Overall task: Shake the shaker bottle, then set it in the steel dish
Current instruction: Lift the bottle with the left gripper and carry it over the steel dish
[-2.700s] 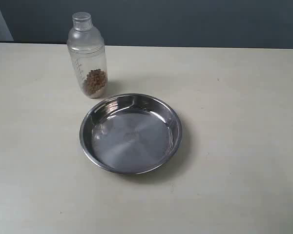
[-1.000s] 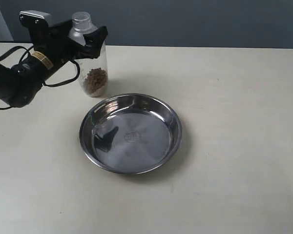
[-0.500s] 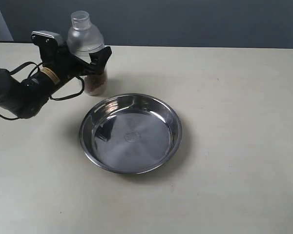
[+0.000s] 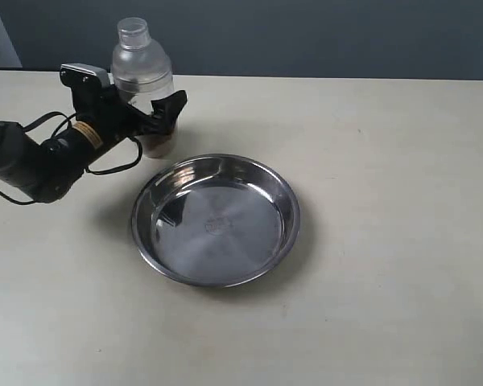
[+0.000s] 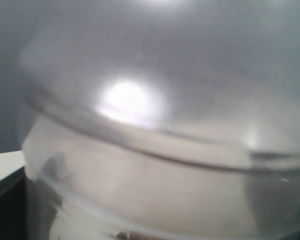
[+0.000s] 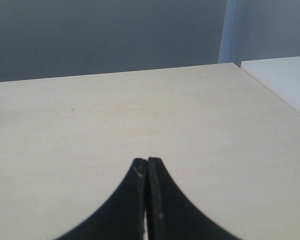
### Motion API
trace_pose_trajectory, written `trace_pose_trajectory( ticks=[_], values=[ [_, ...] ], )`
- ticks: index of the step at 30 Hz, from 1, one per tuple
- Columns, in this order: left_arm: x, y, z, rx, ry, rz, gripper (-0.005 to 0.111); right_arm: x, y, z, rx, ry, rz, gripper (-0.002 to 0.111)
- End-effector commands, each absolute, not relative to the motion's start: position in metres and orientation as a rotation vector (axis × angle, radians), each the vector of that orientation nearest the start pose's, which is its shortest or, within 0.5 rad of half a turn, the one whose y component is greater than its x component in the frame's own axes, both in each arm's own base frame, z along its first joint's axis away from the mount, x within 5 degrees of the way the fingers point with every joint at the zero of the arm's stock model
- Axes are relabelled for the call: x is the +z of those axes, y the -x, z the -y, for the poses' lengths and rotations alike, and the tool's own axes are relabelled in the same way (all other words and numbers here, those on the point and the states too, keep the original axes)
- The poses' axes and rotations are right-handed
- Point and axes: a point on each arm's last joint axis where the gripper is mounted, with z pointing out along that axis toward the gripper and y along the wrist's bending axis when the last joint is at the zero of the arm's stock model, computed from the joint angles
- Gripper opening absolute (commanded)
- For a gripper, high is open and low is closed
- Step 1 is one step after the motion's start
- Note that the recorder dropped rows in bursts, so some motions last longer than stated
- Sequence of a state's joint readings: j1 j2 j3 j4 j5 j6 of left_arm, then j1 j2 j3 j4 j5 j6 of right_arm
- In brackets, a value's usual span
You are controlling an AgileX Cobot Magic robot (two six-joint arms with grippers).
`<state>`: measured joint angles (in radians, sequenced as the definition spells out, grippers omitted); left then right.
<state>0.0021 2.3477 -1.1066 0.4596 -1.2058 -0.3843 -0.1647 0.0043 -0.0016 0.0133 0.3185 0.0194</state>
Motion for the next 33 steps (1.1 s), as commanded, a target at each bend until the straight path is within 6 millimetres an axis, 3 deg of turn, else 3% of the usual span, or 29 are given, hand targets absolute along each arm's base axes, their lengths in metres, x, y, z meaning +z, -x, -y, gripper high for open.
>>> trace_pose_trajectory(
  ticks=[1,4,9,14,22,24,33],
  values=[
    [0.079,-0.430,0.037,-0.506,-0.195,-1.554,0.076,0.185,-0.054,0.008,-0.088,-0.169,-1.784,-0.001],
    [0.078,-0.428,0.040,-0.527,-0.247,-1.558,0.046,0.185,-0.054,0.008,-0.088,-0.169,-1.784,-0.001],
    [0.078,-0.428,0.041,-0.528,-0.251,-1.559,0.030,0.185,-0.054,0.008,-0.088,-0.169,-1.784,-0.001],
    [0.075,-0.430,0.038,-0.511,-0.208,-1.598,0.000,0.185,-0.054,0.008,-0.088,-0.169,-1.784,-0.001],
    [0.082,-0.433,0.033,-0.509,-0.107,-1.712,0.001,0.185,-0.054,0.008,-0.088,-0.169,-1.784,-0.001],
    [0.094,-0.434,0.033,-0.482,-0.130,-1.727,0.001,0.185,-0.054,0.008,-0.088,-0.169,-1.784,-0.001],
    [0.210,-0.421,0.038,-0.442,-0.268,-1.603,0.000,0.185,-0.054,0.008,-0.088,-0.169,-1.784,-0.001]
  ],
)
